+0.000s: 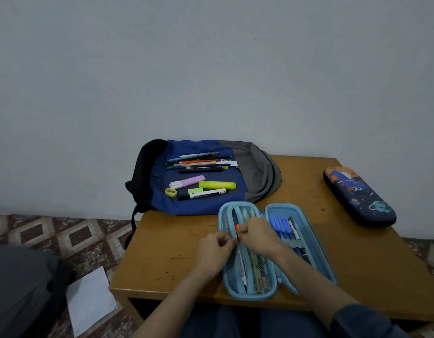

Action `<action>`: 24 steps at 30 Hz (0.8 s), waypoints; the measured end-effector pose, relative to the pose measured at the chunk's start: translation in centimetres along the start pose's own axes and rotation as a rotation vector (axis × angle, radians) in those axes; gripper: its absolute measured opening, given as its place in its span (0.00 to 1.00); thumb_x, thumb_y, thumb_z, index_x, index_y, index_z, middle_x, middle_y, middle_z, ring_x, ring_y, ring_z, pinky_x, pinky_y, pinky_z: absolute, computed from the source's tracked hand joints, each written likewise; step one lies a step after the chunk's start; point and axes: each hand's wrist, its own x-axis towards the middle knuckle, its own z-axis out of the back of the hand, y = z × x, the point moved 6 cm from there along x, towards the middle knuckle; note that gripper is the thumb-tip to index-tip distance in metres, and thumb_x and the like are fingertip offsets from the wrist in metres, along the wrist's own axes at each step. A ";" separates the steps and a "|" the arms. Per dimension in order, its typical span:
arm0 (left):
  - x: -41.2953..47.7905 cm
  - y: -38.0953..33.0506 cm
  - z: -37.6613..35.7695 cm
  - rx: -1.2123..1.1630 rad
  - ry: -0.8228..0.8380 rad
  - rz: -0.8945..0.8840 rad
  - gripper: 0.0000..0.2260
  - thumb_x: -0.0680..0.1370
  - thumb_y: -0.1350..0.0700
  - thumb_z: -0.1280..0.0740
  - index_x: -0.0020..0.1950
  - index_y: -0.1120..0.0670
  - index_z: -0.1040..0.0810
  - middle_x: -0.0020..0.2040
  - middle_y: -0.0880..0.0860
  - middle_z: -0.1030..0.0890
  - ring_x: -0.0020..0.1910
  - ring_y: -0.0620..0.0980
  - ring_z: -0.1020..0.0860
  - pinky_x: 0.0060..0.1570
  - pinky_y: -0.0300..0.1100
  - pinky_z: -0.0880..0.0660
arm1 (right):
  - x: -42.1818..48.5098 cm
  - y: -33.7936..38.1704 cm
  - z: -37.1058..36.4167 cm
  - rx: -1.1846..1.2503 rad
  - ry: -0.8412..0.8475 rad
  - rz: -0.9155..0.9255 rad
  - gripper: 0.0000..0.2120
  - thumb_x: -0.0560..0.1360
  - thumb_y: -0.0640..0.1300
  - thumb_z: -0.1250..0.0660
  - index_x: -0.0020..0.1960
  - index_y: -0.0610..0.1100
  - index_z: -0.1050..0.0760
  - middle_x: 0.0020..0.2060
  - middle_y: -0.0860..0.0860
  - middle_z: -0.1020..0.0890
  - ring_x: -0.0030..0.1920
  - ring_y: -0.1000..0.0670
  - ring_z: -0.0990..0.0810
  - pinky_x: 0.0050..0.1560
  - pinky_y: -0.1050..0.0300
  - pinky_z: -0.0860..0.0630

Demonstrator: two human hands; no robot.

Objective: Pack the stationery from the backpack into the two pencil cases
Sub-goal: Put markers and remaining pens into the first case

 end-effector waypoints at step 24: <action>-0.1 -0.6 -0.8 0.694 0.100 -0.309 0.16 0.79 0.45 0.44 0.66 0.43 0.30 0.74 0.43 0.42 0.71 0.49 0.44 0.67 0.51 0.42 | 0.1 -1.7 0.3 -0.102 -0.067 -0.059 0.14 0.69 0.41 0.32 0.33 0.44 0.37 0.32 0.50 0.30 0.39 0.46 0.25 0.29 0.57 0.32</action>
